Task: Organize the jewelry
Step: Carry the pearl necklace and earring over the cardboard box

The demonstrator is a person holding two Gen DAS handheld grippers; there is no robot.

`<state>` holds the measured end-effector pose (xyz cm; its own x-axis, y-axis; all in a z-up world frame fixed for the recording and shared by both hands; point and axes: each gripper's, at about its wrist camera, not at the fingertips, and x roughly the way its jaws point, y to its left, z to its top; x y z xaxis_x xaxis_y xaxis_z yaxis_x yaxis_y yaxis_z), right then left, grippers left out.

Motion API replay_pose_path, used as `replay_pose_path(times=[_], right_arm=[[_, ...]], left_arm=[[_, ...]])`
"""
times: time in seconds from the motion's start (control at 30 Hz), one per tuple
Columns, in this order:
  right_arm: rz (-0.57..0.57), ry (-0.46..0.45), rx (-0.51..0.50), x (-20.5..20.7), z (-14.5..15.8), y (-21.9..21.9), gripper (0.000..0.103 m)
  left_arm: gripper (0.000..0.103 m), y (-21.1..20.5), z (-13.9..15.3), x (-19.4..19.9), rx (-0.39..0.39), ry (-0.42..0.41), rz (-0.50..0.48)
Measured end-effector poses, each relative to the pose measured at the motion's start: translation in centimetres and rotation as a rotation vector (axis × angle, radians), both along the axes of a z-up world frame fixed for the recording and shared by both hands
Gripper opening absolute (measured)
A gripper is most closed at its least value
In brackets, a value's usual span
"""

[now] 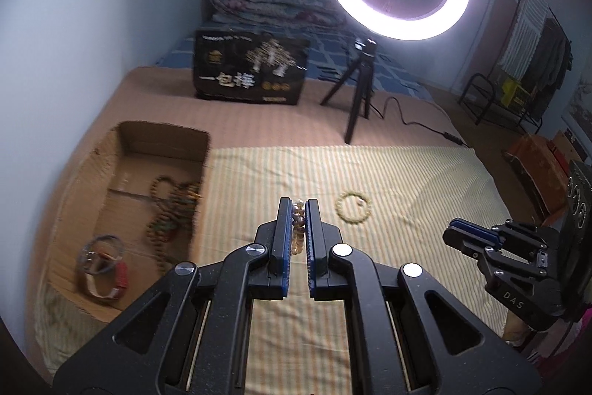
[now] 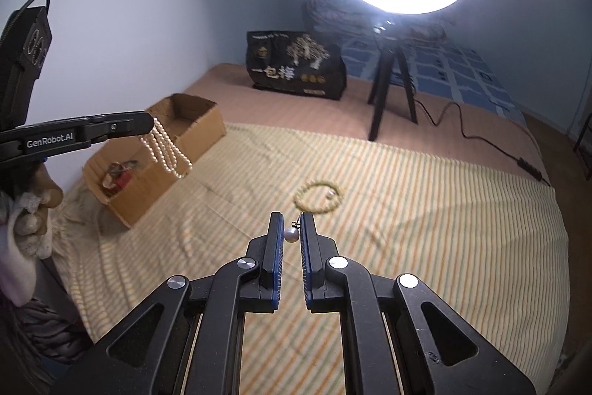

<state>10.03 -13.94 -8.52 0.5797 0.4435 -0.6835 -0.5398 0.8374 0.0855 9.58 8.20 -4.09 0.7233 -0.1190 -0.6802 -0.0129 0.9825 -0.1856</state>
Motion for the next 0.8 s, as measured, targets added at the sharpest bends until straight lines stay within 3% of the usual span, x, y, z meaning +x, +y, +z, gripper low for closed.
replay_pose_path(times=[0.57,0.8], right_arm=[[0.156,-0.027,0.03,-0.4,2.5,10.0,0.007],[0.2,-0.009,0.042,-0.1,2.2,13.7,0.007]], left_arm=[[0.0,10.5,1.6,-1.5,-0.007,-0.052,0.165],[0.0,12.9,1.2,-1.5,-0.007,-0.048,0.198]])
